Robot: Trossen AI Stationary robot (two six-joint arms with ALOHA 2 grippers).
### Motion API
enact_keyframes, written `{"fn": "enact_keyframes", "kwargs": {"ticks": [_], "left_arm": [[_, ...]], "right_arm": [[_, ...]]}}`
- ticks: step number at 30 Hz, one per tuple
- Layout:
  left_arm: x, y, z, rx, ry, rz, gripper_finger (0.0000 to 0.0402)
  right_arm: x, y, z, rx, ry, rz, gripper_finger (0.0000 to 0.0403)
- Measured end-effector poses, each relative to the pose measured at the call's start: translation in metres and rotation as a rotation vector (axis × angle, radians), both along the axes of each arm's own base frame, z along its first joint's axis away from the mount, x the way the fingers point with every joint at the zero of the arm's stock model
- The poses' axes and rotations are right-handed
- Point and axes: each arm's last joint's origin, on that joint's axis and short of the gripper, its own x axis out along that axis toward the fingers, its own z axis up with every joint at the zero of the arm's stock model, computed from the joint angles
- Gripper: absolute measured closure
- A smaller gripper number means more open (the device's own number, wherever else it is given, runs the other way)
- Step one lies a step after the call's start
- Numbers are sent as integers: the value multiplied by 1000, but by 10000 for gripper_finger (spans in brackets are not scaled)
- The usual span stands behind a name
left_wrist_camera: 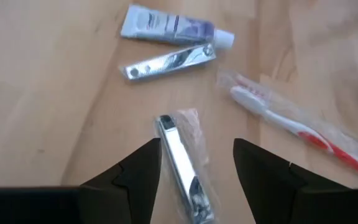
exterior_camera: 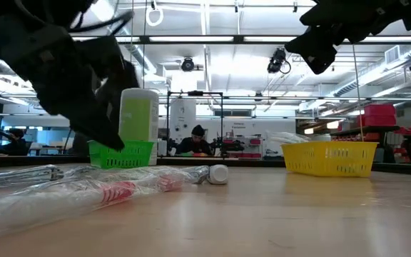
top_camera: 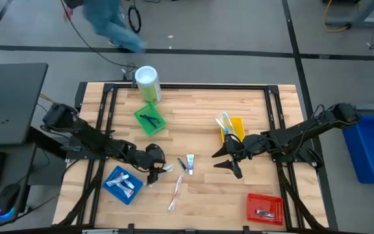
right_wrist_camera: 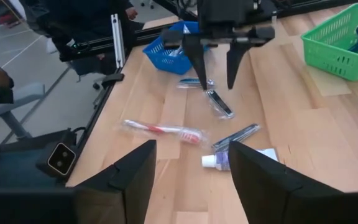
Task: Pick & Place Travel size toiletries
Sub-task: Put the middle nail cutter into the red bin
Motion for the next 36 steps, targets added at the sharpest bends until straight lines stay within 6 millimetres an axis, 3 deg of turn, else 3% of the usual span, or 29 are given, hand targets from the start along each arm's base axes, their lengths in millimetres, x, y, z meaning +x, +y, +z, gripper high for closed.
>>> {"fn": "enact_keyframes", "kwargs": {"ticks": [11,21,25,36], "left_arm": [[11,-18,-29,-12,118,-21,196],[13,-18,-27,-49,101,43,318],[26,-22,-15,-89,56,32,350],[74,-19,40,116,-162,-93,331]], "right_arm": [[0,0,-1,2,6,8,213],[0,0,0,2,6,8,209],[0,0,0,2,5,8,204],[8,0,-6,-39,-12,-86,214]]}}
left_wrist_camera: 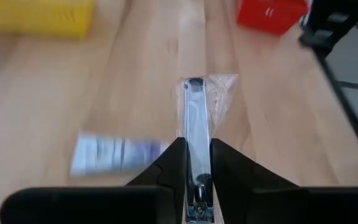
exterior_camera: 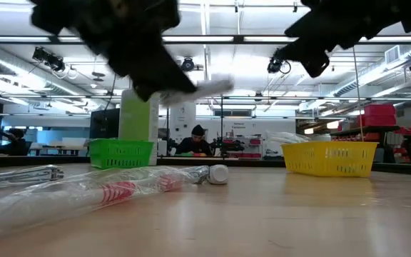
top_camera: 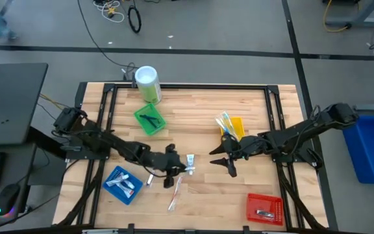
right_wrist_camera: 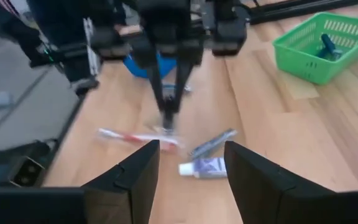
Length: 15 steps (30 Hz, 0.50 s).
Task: Pick & Place Travel size toiletries
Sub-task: Put the middle nail cutter into the red bin
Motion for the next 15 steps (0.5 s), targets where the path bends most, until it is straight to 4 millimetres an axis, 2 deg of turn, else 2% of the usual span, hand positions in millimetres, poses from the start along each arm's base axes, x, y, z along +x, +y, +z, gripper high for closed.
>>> {"fn": "enact_keyframes", "kwargs": {"ticks": [7,11,15], "left_arm": [[22,17,27,46,-77,24,343],[27,25,32,51,-94,46,334],[29,29,35,62,-105,61,339]], "right_arm": [[15,4,-19,-101,14,36,195],[25,6,-22,-189,-67,22,175],[31,1,-27,-183,-75,-30,161]]}}
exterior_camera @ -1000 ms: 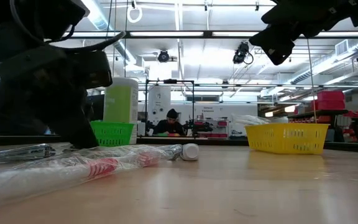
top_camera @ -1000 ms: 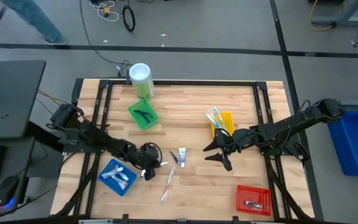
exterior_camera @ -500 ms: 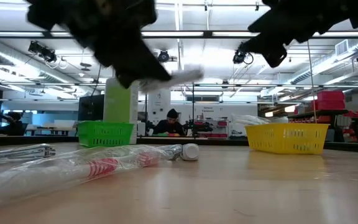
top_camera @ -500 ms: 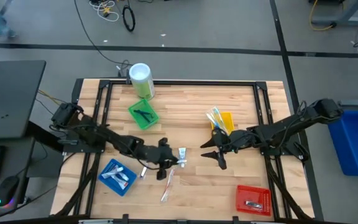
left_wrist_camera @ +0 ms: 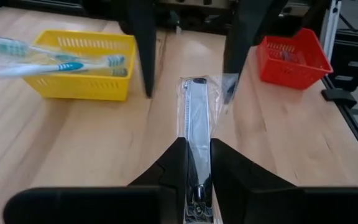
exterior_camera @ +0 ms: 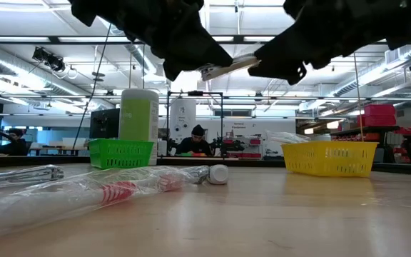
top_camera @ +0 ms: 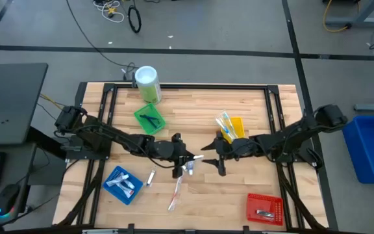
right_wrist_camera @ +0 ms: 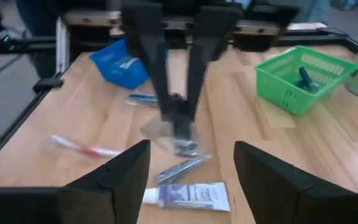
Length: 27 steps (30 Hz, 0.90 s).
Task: Pick & Place Travel size toiletries
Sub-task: Put the middle nail cutter into the red bin
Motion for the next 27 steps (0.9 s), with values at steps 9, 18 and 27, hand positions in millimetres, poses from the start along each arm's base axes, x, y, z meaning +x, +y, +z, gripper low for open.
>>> {"fn": "enact_keyframes", "kwargs": {"ticks": [9,18,27], "left_arm": [[1,6,0,33,-4,44,336],[1,6,1,81,-7,32,334],[1,7,1,94,-11,58,333]], "right_arm": [[9,-8,-1,130,-42,-7,176],[11,-16,-4,240,-22,-57,270],[12,-18,-4,254,-15,-22,333]]}}
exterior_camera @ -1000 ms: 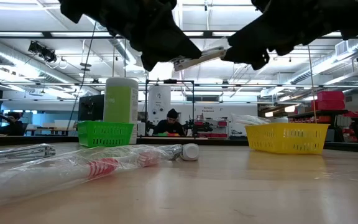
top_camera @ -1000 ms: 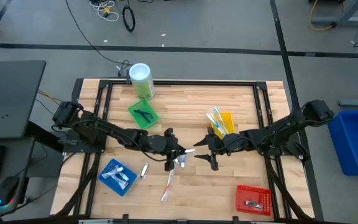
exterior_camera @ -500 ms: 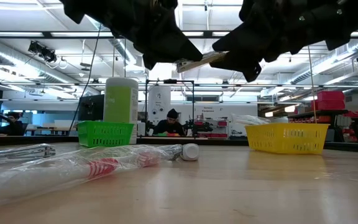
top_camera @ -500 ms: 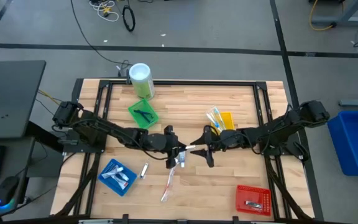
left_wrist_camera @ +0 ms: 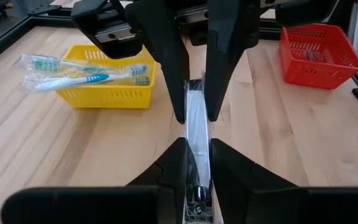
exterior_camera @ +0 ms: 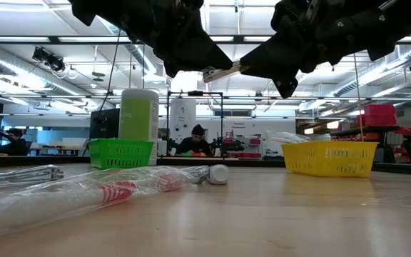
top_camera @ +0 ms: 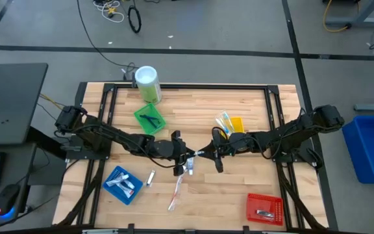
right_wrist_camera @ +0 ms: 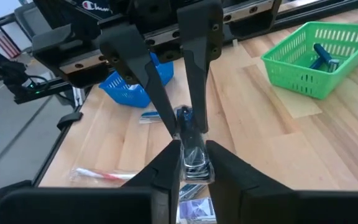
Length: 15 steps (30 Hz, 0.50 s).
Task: Pick & Place Travel size toiletries
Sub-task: Put the middle nail cutter into the red bin
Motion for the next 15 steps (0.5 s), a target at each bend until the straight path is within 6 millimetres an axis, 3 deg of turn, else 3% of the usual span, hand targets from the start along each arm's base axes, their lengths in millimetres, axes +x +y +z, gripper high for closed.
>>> {"fn": "enact_keyframes", "kwargs": {"ticks": [7,15], "left_arm": [[0,0,0,1,-1,5,322],[0,0,0,-14,-1,-16,266]], "right_arm": [[0,0,0,8,8,24,336],[-4,1,-1,15,55,74,338]]}}
